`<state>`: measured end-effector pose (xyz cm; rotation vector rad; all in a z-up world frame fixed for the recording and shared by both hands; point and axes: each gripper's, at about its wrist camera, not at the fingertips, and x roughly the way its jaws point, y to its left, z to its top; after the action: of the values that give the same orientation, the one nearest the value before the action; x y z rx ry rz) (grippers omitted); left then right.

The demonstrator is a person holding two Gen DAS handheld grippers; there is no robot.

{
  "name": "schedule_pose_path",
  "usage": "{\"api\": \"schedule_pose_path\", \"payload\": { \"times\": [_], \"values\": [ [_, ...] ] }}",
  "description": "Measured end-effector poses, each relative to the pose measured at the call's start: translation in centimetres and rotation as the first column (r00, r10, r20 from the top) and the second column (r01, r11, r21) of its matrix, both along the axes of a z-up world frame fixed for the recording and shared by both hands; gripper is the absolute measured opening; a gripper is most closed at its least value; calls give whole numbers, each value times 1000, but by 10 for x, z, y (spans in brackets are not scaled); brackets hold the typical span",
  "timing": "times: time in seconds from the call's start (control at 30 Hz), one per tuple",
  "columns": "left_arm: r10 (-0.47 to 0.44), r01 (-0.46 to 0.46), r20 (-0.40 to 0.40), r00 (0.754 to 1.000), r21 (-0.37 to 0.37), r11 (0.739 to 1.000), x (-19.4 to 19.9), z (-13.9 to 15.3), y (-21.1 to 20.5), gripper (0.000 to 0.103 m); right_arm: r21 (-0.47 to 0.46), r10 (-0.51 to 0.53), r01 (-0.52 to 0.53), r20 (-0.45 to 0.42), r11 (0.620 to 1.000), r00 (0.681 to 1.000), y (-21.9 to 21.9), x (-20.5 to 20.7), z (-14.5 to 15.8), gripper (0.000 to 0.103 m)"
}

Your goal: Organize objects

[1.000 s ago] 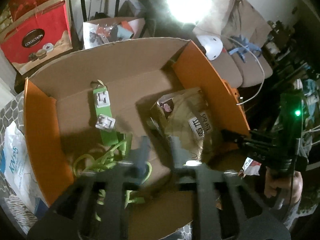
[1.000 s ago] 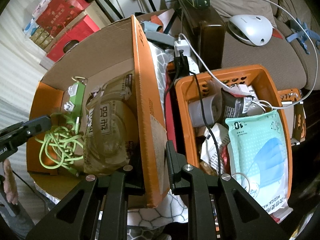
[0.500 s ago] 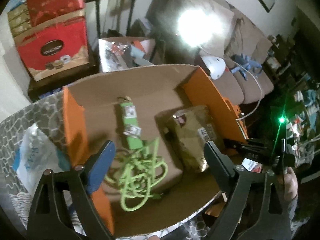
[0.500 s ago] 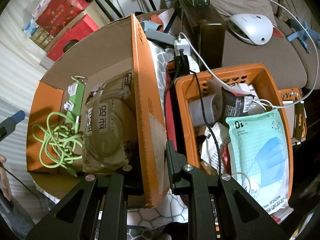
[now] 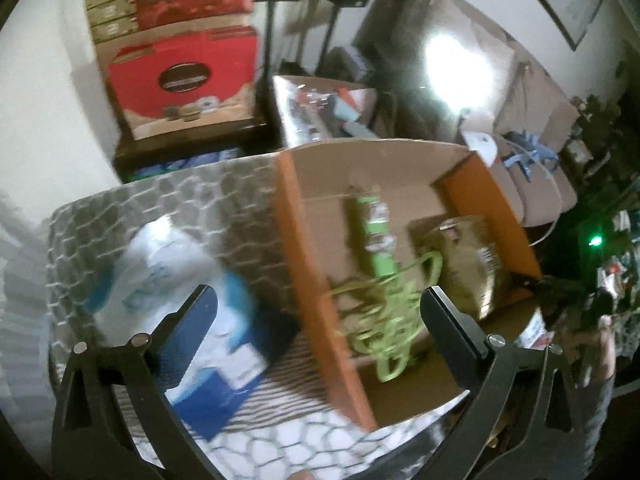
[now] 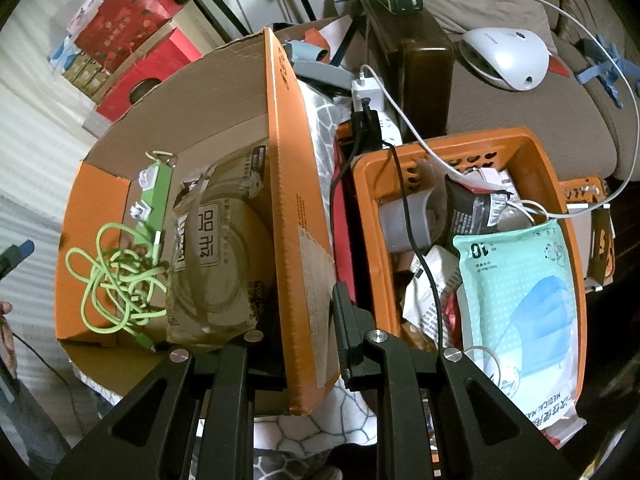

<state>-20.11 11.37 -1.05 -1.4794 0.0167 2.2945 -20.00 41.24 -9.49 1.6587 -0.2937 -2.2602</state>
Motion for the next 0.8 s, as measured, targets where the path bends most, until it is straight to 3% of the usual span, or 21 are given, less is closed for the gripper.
{"api": "schedule_pose_path", "payload": {
  "times": [0.23,0.5,0.8],
  "values": [
    [102,-101,37,994,-40,994,-3,-29,-71,101,0,-1,1,-16,1000,1000,6,1,8,23],
    [219,-222,123,968,14,975,0,-64,-133,101,15,7,-7,-26,1000,1000,5,1,11,22],
    [243,-281,266,933,116,953,12,-110,-158,101,63,40,-38,-37,997,999,-3,2,14,13]
  ]
}}
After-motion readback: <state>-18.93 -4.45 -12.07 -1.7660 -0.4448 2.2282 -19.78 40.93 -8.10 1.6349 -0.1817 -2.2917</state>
